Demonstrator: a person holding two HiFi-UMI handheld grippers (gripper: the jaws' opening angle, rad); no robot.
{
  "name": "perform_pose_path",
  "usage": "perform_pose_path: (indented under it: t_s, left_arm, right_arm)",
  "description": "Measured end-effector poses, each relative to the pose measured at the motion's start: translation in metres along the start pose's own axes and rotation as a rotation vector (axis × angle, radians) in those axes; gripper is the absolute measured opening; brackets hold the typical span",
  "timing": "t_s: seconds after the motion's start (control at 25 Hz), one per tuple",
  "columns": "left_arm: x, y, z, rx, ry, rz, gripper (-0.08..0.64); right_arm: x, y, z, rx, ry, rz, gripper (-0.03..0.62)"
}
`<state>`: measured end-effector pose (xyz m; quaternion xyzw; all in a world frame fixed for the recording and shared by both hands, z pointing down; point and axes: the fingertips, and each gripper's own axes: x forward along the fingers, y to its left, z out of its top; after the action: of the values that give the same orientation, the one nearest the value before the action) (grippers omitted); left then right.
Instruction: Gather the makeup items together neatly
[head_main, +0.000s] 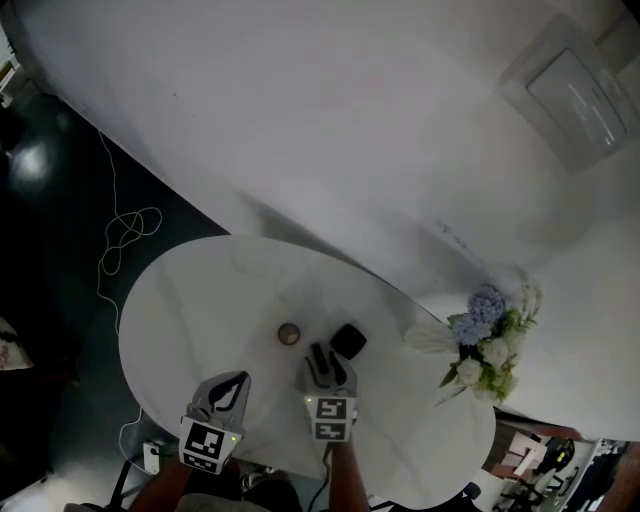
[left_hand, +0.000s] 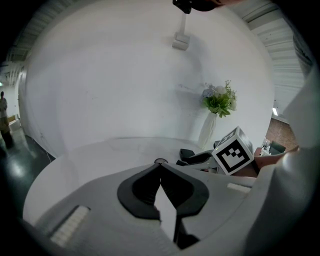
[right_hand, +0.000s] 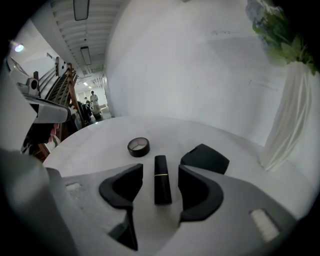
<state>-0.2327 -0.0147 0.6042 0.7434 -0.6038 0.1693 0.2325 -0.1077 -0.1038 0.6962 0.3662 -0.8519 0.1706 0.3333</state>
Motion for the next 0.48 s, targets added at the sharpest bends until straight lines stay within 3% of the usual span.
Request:
perform_pose_path:
  t_s: [0.2, 0.36, 0.48]
  left_arm:
    - [0.0044, -0.0004, -0.0034, 0.0, 0.009, -0.01, 0.011]
    - [0.0059, -0.0017, -0.003, -0.001, 0.009, -0.017, 0.011]
    - [0.0066, -0.0008, -0.0023, -0.001, 0.006, -0.018, 0.011]
  right_arm:
    - [0.0057, 0.001, -0.004, -0.019, 0.029, 0.009, 0.224]
    - [0.0068, 0.0004, -0.0083, -0.048, 0.075, -0.003, 0.123]
    - [0.0075, 0.0016, -0.009, -0.054, 0.081, -0.004, 0.107]
